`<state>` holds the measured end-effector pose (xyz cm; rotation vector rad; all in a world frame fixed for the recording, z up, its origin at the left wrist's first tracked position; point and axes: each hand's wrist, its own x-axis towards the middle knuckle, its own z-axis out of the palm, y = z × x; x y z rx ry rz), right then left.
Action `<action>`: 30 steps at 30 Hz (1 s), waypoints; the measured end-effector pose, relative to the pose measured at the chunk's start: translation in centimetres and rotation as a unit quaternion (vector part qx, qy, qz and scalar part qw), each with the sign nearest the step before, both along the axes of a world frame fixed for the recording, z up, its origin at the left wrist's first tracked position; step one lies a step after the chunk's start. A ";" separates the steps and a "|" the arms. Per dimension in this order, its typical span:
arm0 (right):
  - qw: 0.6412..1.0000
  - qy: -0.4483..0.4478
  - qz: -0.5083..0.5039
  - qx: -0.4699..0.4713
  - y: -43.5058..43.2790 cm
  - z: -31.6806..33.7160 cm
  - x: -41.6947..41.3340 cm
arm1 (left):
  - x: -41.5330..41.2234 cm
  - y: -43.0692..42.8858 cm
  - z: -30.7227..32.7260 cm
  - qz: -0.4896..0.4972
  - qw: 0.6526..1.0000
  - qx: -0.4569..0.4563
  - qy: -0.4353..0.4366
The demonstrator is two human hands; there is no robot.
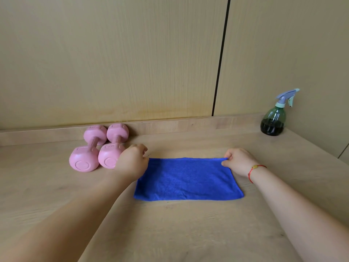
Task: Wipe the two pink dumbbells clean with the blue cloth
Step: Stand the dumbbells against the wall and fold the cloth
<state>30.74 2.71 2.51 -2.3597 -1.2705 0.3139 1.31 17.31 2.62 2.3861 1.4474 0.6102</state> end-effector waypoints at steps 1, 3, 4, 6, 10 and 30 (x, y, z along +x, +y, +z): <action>1.000 -0.009 0.000 -0.009 0.2 0.0 -0.1 | 0.0 -0.5 0.1 -0.014 1.000 0.021 0.014; 1.000 -0.020 0.001 -0.016 0.3 0.3 -0.2 | 0.1 -1.8 0.3 -0.059 0.996 0.050 0.039; 1.000 -0.019 0.001 -0.012 0.4 0.6 -0.3 | 0.3 -2.6 0.3 -0.086 0.994 0.053 0.049; 1.000 -0.008 0.002 0.015 0.6 0.9 -0.4 | 0.6 -4.3 0.2 -0.133 0.989 0.044 0.055; 0.984 0.159 -0.044 0.061 0.7 0.9 -0.4 | 2.0 -7.2 -0.9 -0.198 0.979 0.032 0.039; 0.974 0.197 0.076 0.076 -5.0 0.7 -2.9 | 2.5 -9.2 -2.1 -0.222 0.957 -0.031 0.186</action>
